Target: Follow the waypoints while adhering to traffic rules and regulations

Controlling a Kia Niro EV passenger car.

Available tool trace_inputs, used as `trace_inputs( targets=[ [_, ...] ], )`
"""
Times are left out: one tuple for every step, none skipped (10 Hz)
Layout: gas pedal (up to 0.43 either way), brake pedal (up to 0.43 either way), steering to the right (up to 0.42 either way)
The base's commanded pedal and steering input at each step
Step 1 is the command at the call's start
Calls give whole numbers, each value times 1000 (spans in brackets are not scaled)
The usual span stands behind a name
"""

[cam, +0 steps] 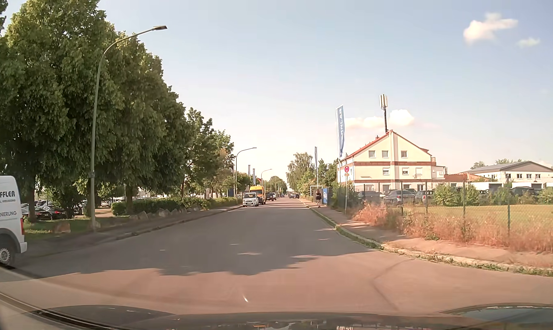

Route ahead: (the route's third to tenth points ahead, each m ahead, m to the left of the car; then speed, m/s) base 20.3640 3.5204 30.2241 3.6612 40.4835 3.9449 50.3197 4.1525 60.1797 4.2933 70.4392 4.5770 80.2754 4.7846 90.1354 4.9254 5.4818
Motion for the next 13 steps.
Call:
trace_inputs(
  targets=[
    [358,18,-24],
    [358,12,-24],
    [358,12,-24],
    [358,12,-26],
    [350,12,-28],
    [319,18,-29],
    [280,18,-28],
    [280,12,-28],
    [280,18,-27],
    [280,18,-24],
    [280,12,-16],
    [280,18,-6],
    [268,12,-1]
  ],
)
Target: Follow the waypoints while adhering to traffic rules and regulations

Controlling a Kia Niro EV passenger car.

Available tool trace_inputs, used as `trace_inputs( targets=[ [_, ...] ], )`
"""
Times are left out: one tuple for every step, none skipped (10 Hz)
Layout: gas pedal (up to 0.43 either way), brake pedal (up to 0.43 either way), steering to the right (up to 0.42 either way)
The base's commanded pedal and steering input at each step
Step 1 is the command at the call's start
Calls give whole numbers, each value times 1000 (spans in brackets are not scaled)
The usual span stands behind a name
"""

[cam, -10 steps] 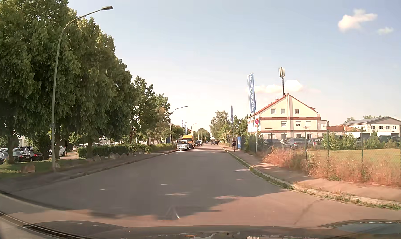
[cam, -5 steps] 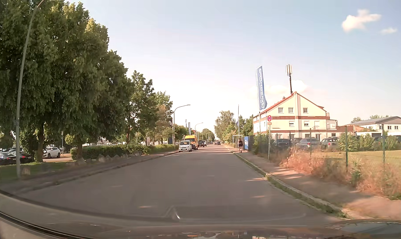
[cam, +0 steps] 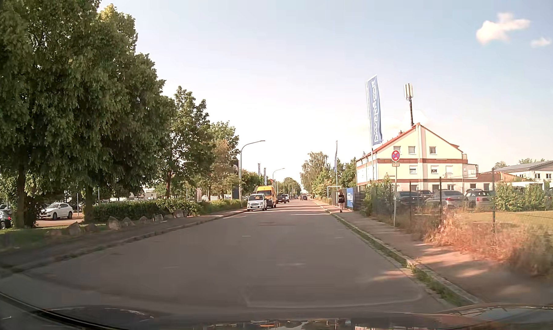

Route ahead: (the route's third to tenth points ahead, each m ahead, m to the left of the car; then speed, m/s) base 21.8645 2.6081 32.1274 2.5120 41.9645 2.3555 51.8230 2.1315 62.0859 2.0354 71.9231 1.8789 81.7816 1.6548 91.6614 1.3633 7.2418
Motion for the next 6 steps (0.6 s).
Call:
trace_inputs(
  targets=[
    [240,12,2],
    [228,12,10],
    [228,18,16],
    [228,18,16],
    [228,12,17],
    [228,12,17]
  ],
)
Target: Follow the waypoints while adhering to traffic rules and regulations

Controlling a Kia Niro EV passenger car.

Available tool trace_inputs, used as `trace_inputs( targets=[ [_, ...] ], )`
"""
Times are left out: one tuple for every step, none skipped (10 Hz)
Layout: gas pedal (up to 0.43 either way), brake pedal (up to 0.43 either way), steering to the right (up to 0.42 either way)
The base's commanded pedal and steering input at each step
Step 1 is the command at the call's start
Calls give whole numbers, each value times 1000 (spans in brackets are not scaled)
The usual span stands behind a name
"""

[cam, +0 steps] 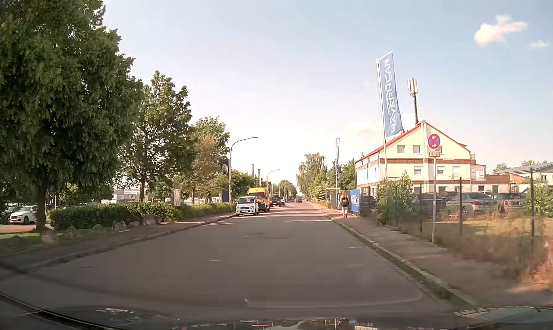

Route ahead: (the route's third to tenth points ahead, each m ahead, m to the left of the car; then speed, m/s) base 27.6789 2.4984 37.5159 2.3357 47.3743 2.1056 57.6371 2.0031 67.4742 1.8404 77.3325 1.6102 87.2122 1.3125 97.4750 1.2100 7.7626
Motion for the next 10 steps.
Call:
trace_inputs(
  targets=[
    [228,12,17],
    [228,12,17],
    [220,12,17],
    [150,12,14],
    [130,12,8],
    [138,12,5],
    [138,12,5],
    [138,18,5],
    [138,12,0],
    [138,12,-3]
  ],
)
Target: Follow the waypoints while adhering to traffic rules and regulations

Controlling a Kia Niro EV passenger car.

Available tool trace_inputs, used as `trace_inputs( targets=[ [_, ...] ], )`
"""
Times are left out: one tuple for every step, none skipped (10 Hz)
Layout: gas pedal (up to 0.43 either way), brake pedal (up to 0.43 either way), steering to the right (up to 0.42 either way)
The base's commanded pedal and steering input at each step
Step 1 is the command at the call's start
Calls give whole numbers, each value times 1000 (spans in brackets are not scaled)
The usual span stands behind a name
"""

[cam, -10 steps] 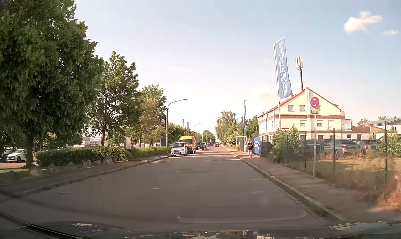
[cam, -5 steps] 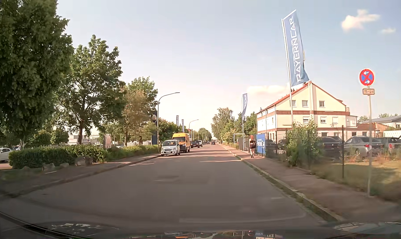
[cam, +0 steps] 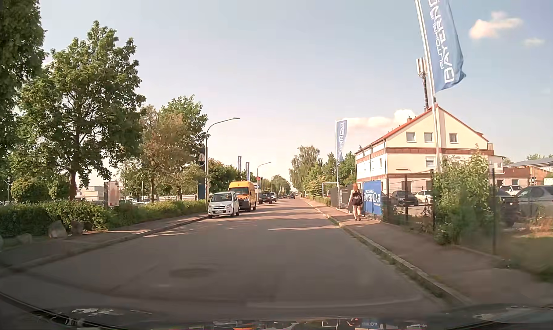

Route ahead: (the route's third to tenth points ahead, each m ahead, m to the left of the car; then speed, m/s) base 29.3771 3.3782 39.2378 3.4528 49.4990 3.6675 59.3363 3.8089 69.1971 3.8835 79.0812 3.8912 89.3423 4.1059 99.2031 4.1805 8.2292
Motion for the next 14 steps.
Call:
trace_inputs(
  targets=[
    [138,12,-4],
    [138,12,-3],
    [130,18,-3],
    [130,12,-3],
    [130,12,-3],
    [110,12,-7],
    [110,12,-9],
    [39,12,-7],
    [20,12,-7],
    [20,12,-8],
    [20,12,-8],
    [0,12,-8],
    [0,12,-8],
    [0,12,-7]
  ],
)
